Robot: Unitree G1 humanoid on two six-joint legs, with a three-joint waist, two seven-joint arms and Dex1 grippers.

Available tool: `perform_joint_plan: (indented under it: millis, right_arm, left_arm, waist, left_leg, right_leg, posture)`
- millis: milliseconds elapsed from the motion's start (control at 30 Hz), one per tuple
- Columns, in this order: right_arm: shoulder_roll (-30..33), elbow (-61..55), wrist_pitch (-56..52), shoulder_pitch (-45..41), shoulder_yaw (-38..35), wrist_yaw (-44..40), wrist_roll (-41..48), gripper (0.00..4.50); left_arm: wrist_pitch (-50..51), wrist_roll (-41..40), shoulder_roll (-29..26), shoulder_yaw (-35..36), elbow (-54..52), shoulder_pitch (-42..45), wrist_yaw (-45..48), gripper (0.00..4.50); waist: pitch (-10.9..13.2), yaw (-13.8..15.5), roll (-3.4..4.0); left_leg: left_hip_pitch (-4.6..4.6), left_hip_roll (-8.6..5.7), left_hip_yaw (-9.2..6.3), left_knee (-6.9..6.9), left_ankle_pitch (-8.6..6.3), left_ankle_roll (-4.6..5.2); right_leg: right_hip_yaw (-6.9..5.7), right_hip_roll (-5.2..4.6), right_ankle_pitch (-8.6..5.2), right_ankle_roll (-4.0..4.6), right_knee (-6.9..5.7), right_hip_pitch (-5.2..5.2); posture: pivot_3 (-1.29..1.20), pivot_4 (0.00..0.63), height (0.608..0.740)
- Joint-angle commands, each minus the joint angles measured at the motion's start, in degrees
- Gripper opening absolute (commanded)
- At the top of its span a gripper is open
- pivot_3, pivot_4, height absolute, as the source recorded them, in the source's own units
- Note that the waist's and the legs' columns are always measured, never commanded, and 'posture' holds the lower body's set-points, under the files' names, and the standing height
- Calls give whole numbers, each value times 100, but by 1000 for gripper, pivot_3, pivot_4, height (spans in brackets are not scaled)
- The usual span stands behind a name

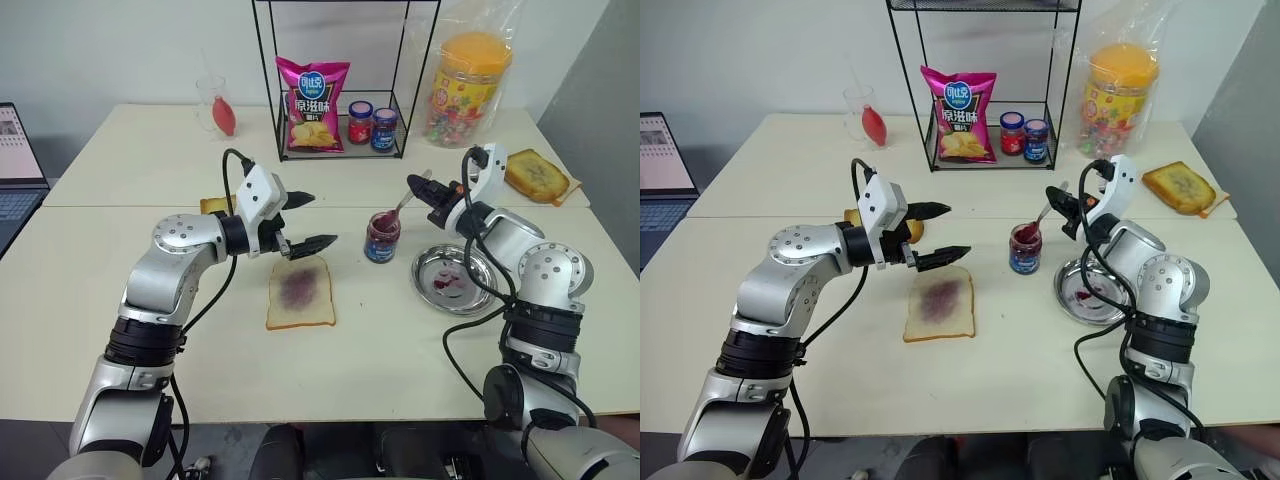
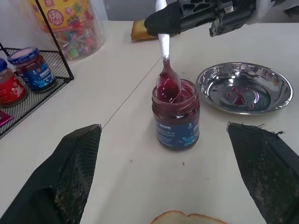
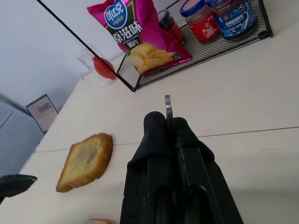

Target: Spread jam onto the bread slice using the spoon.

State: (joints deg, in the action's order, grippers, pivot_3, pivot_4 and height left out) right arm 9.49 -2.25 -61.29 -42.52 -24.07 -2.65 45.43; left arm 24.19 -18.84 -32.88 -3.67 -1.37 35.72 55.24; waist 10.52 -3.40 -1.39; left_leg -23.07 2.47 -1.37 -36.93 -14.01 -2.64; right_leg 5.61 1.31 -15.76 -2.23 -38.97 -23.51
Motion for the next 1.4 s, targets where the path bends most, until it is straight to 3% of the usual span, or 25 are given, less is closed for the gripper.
perform_joint_plan:
  millis: [33,467,733,867,1033,1267,1400]
  right_arm:
    - [-111,-192,-53,-90,-259,175,406,50]
    - [-371,-249,-196,-22,-851,796,1549,50]
    - [-585,-499,-207,-265,-62,795,1865,50]
    - [-719,-580,-192,-36,886,221,1527,50]
    - [-420,-711,268,392,2386,-952,649,50]
    - [-393,-381,1346,603,3339,-1912,-426,50]
    - [-436,-140,2030,699,3765,-2366,-1023,50]
  left_arm:
    - [-119,-22,-19,53,-103,109,37,4500]
    - [-206,-130,-112,122,-318,-74,235,4500]
    - [-186,-209,-639,761,-435,-159,92,4500]
    - [337,-532,-1180,1296,-1012,-976,167,4500]
    - [647,-874,-1543,2183,-1998,-2875,275,4500]
    - [497,-856,-1178,2588,-2898,-4795,-52,4500]
    - [558,-950,-923,2522,-3300,-5096,-358,4500]
  waist:
    - [0,-1,0]
    - [0,-6,0]
    - [2,-84,3]
    - [3,-193,4]
    - [2,-169,3]
    - [1,-122,1]
    - [-5,-121,-9]
  left_leg:
    - [0,0,0,0,0,0]
    - [-2,1,1,3,0,0]
    - [-3,5,1,4,0,1]
    - [0,12,4,15,-1,2]
    - [-24,19,-4,23,-3,0]
    - [-72,19,-7,4,-2,-3]
    - [-68,14,-1,-3,-1,-4]
  right_leg:
    - [0,0,0,0,0,0]
    - [1,0,0,0,2,-2]
    - [2,3,-3,-4,0,-8]
    - [8,7,-10,0,1,-12]
    - [-7,5,-17,29,-1,-35]
    - [-15,-25,-15,32,-1,-72]
    - [-11,-35,-14,24,0,-67]
  posture:
    - [0,150,740]
    - [0,150,740]
    - [0,150,740]
    - [0,150,740]
    - [0,150,740]
    - [0,150,740]
    - [0,150,740]
